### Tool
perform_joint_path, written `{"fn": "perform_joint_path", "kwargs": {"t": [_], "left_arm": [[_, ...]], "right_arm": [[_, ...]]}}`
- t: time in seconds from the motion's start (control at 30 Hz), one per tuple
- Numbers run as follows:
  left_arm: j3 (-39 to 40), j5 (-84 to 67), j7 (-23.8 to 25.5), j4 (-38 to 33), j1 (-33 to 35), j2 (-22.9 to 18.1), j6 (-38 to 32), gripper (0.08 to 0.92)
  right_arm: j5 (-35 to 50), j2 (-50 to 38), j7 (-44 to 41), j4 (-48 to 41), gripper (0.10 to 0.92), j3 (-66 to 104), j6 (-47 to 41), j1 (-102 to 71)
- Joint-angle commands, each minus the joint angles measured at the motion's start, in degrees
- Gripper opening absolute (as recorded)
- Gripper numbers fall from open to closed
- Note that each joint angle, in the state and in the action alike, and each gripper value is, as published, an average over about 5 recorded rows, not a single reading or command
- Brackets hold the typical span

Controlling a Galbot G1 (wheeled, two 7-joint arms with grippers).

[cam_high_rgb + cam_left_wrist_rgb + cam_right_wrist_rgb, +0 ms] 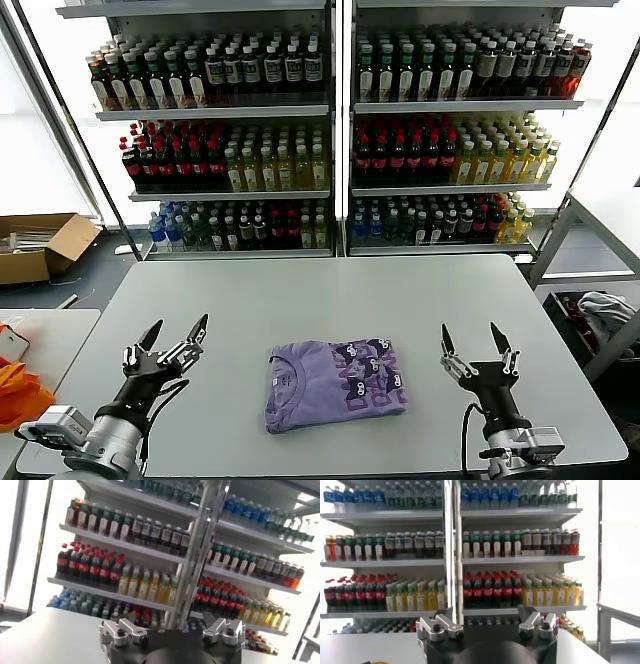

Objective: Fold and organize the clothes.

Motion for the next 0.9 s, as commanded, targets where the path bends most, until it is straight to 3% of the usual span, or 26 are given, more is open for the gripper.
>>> {"fn": "perform_joint_path", "kwargs": {"t": [0.03,0.53,0.9], "left_arm": [[-1.04,13.78,1.73,-0.34,1.21,-1.31,-3.7,0.822],[-6.77,13.17,5.95,-0.8,3.09,-4.39,-4.16,0.823],[-8.8,12.07,7.07,-0.91,3.76,-4.08,-4.05,0.823]], "right_arm": [[-3.13,1.32,-1.8,0.99,0.823,1.59,4.38,-6.01],[-3.44,2.07,-1.49,3.3,0.823,4.44,3.67,-7.99],[-3.63,3.35,-1.38,3.34,0.823,6.46,4.67,-10.13]]}}
